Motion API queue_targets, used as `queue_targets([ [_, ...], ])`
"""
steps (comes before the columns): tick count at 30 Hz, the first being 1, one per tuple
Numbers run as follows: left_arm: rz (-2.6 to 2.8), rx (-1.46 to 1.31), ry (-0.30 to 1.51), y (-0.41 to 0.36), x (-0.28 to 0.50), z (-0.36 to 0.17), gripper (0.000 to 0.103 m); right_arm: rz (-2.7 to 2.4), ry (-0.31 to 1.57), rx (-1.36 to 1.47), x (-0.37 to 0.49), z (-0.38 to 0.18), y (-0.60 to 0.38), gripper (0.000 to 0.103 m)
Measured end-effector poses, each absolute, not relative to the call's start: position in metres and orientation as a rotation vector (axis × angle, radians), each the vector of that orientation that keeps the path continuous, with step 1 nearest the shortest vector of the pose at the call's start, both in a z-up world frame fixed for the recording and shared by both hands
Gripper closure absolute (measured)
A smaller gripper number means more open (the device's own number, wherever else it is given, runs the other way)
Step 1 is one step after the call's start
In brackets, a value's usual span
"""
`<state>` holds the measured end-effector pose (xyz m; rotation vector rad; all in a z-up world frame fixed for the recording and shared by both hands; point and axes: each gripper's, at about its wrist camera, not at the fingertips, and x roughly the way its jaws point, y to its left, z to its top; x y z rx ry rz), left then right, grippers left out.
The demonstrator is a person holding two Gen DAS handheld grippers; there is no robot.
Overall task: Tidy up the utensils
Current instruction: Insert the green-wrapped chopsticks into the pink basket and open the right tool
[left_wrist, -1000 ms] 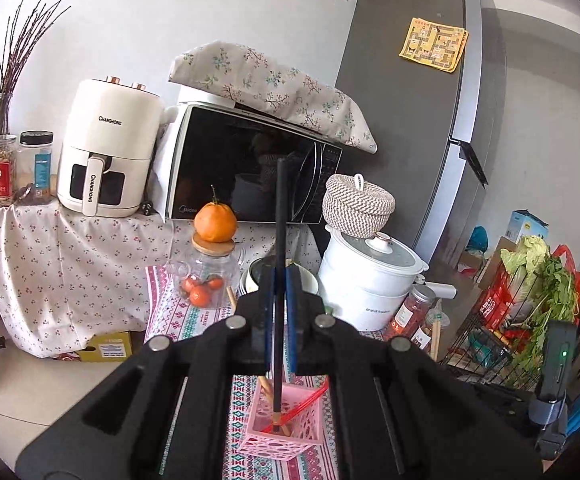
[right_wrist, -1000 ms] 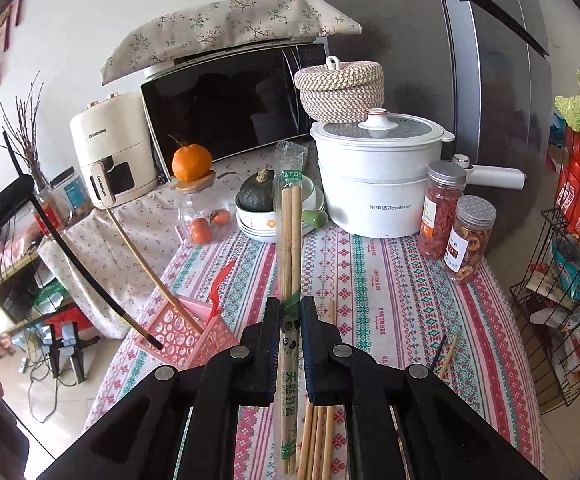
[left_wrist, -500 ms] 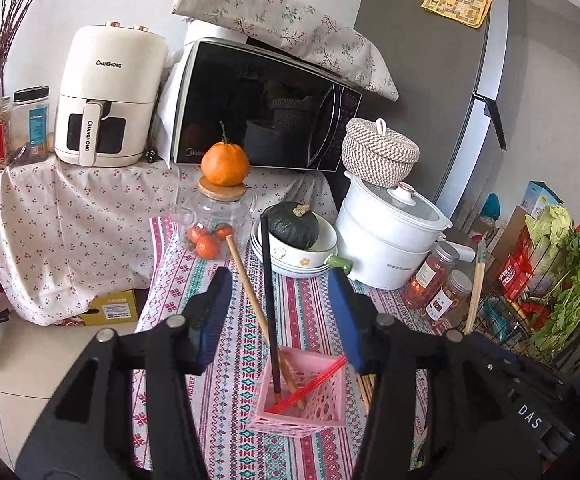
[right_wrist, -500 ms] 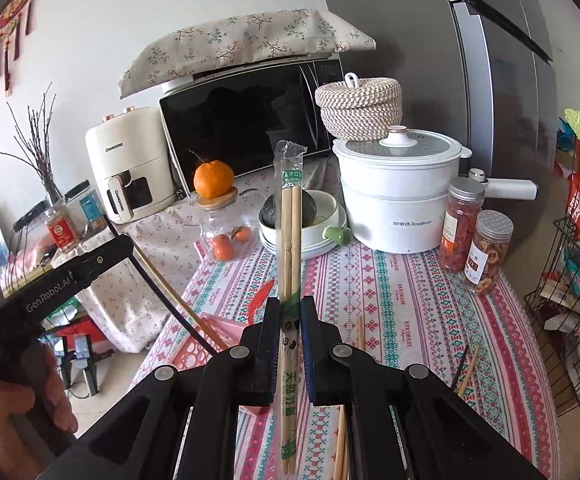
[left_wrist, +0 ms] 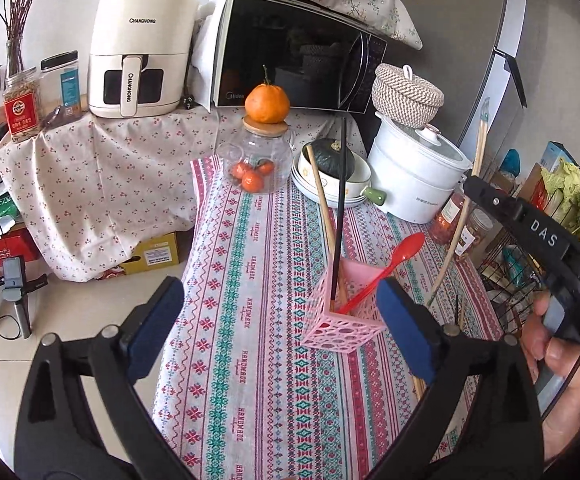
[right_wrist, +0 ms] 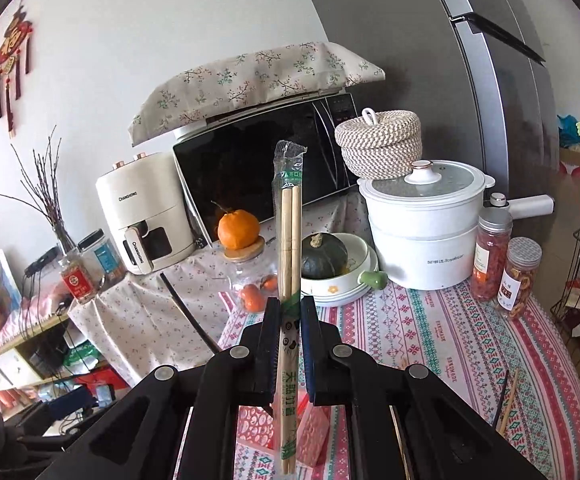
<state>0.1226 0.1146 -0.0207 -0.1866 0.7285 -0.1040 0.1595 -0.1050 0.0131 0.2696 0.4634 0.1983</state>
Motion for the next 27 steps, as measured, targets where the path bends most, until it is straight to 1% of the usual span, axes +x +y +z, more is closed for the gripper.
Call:
queue_targets([
  [5, -0.105, -0.164, 0.784, 0.121, 0.12, -0.031, 0.006, 0.185, 0.435, 0.263, 0.173, 0.01, -0.088, 0.093],
  [11, -0.101, -0.185, 0.828, 0.128, 0.124, -0.038, 0.006, 0.122, 0.418, 0.187, 0.187, -0.007, -0.071, 0.093],
  [18, -0.108, -0.184, 0.842, 0.126, 0.126, -0.042, 0.006, 0.15, 0.49, 0.163, 0.191, -0.037, -0.066, 0.092],
  [20, -0.113, -0.185, 0.85, 0.124, 0.126, -0.043, 0.006, 0.177, 0.519, 0.172, 0.189, -0.042, -0.067, 0.089],
  [21, -0.116, -0.186, 0.853, 0.122, 0.126, -0.043, 0.006, 0.188, 0.529, 0.174, 0.188, -0.042, -0.069, 0.082],
  [22, -0.12, -0.185, 0.857, 0.12, 0.126, -0.044, 0.006, 0.194, 0.537, 0.173, 0.186, -0.042, -0.07, 0.073],
  [23, -0.123, -0.182, 0.86, 0.119, 0.126, -0.044, 0.006, 0.2, 0.54, 0.173, 0.185, -0.04, -0.073, 0.068],
  [24, -0.127, -0.178, 0.863, 0.117, 0.126, -0.045, 0.006, 0.207, 0.54, 0.176, 0.183, -0.037, -0.075, 0.059],
  [25, -0.132, -0.173, 0.866, 0.115, 0.125, -0.045, 0.006, 0.215, 0.537, 0.181, 0.18, -0.033, -0.079, 0.053],
  [26, -0.135, -0.167, 0.868, 0.113, 0.125, -0.046, 0.006, 0.221, 0.536, 0.185, 0.177, -0.029, -0.083, 0.049],
  [27, -0.137, -0.161, 0.872, 0.111, 0.125, -0.047, 0.006, 0.224, 0.54, 0.185, 0.175, -0.026, -0.087, 0.044],
])
